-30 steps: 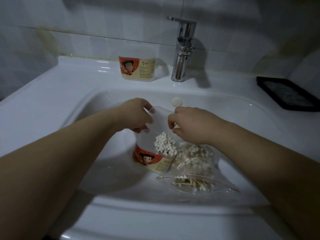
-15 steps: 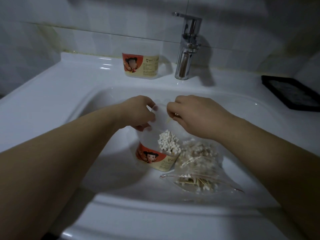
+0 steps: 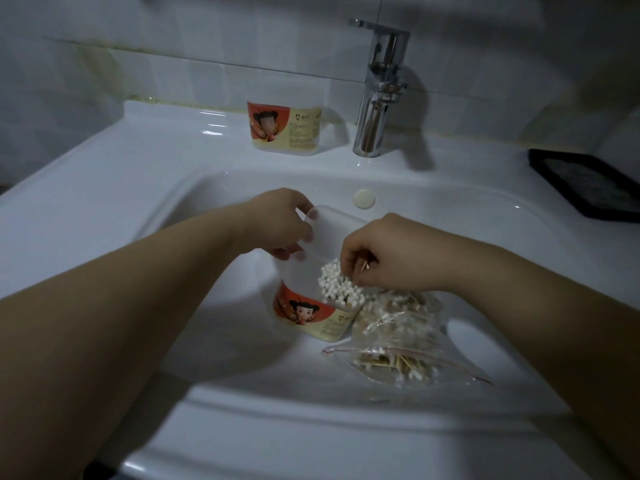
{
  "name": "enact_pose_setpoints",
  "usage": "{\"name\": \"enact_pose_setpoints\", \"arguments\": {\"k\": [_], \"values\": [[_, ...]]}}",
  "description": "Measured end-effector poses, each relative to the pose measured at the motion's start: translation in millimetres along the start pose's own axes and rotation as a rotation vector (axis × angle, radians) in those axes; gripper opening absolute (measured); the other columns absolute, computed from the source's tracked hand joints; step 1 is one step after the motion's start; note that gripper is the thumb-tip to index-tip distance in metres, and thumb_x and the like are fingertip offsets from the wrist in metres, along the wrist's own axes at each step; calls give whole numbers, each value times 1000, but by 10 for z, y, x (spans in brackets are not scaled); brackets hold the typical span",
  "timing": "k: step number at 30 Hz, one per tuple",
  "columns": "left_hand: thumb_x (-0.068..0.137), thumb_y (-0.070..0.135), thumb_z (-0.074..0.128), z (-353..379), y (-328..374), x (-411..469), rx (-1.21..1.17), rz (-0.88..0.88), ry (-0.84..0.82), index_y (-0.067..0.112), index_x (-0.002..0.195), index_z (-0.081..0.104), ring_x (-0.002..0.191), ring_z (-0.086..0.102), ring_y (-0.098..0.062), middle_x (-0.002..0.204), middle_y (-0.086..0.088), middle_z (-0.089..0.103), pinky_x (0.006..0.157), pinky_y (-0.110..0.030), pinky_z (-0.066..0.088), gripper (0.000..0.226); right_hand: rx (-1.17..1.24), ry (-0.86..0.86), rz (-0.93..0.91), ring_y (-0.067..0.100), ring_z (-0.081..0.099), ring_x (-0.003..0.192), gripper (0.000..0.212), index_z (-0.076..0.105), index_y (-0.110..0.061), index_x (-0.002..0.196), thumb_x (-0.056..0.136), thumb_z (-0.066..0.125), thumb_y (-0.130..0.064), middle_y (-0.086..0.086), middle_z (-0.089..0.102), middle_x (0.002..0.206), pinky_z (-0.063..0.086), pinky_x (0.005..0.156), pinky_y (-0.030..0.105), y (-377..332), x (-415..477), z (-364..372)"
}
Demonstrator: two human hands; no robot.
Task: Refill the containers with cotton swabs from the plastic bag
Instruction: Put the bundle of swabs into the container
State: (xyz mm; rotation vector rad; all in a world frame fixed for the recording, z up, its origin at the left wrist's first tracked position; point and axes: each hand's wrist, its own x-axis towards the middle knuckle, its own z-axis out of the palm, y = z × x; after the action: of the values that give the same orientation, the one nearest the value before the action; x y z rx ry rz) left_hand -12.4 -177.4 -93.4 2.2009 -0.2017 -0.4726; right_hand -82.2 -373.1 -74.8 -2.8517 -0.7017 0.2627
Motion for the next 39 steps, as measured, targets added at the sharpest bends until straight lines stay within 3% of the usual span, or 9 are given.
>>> {"name": "enact_pose_setpoints", "arguments": {"k": [6, 14, 20, 23, 26, 29, 31, 35, 39], "values": [[97, 8, 64, -12, 6, -10, 1, 0, -3, 19, 125, 58, 70, 77, -16, 103, -6, 72, 53, -24, 58, 30, 20, -4, 25, -20, 54, 74, 24, 71, -35, 97, 84, 70, -16, -24, 61, 78, 38, 64, 5, 15, -39, -77], [97, 10, 64, -10, -7, 3, 6, -3, -7, 20, 125, 59, 72, 77, -16, 105, -5, 73, 55, -26, 58, 30, 56, 18, 94, -13, 59, 76, 20, 79, -37, 93, 87, 70, -20, -19, 73, 82, 40, 64, 4, 93, -92, -160], [97, 8, 63, -8, -3, 0, 7, -8, -10, 20, 123, 59, 70, 77, -15, 103, -6, 73, 53, -25, 57, 28, 72, -97, 118, -5, 61, 68, 26, 79, -41, 99, 90, 66, -21, -23, 64, 63, 47, 62, 17, 7, -79, -107], [97, 10, 64, -4, -8, 0, 17, -12, -9, 21, 124, 58, 70, 77, -14, 103, -4, 73, 53, -24, 56, 30, 69, -66, 116, -6, 61, 73, 24, 79, -40, 96, 91, 64, -22, -22, 67, 72, 43, 64, 14, 16, -100, -153], [97, 15, 63, -3, -8, -5, 39, -2, 5, 22, 125, 58, 71, 76, -12, 100, -2, 74, 54, -24, 56, 28, 149, -15, 99, 0, 62, 69, 8, 78, -35, 91, 90, 70, -35, -15, 70, 77, 44, 70, 21, 31, -176, -278], [98, 19, 61, -4, -8, -18, 93, 10, 8, 23, 126, 57, 75, 76, -11, 98, -1, 74, 55, -23, 56, 29, 314, -223, 155, 13, 56, 53, 33, 75, -25, 83, 78, 77, -57, -5, 61, 54, 45, 65, 29, -27, -319, -457], [98, 21, 61, -5, -18, -29, 128, 3, 8, 22, 128, 57, 78, 75, -12, 98, -1, 75, 57, -24, 58, 30, 385, -398, 185, 17, 55, 53, 48, 75, -22, 85, 63, 82, -64, 1, 59, 53, 46, 66, 32, -95, -423, -535], [99, 26, 61, 16, -42, -46, 173, -31, 8, 22, 132, 56, 84, 73, -17, 100, -3, 74, 63, -29, 61, 34, 376, -586, 200, 10, 53, 54, 50, 73, -21, 98, 59, 93, -45, -6, 55, 57, 52, 63, 33, -134, -507, -546], [97, 34, 63, 41, -58, -63, 260, -41, 23, 26, 140, 51, 96, 70, -23, 113, -6, 70, 81, -39, 63, 46, 209, -531, 238, 7, 54, 50, 15, 74, -18, 86, 79, 86, -25, -5, 58, 60, 52, 57, 27, -130, -488, -477]]}}
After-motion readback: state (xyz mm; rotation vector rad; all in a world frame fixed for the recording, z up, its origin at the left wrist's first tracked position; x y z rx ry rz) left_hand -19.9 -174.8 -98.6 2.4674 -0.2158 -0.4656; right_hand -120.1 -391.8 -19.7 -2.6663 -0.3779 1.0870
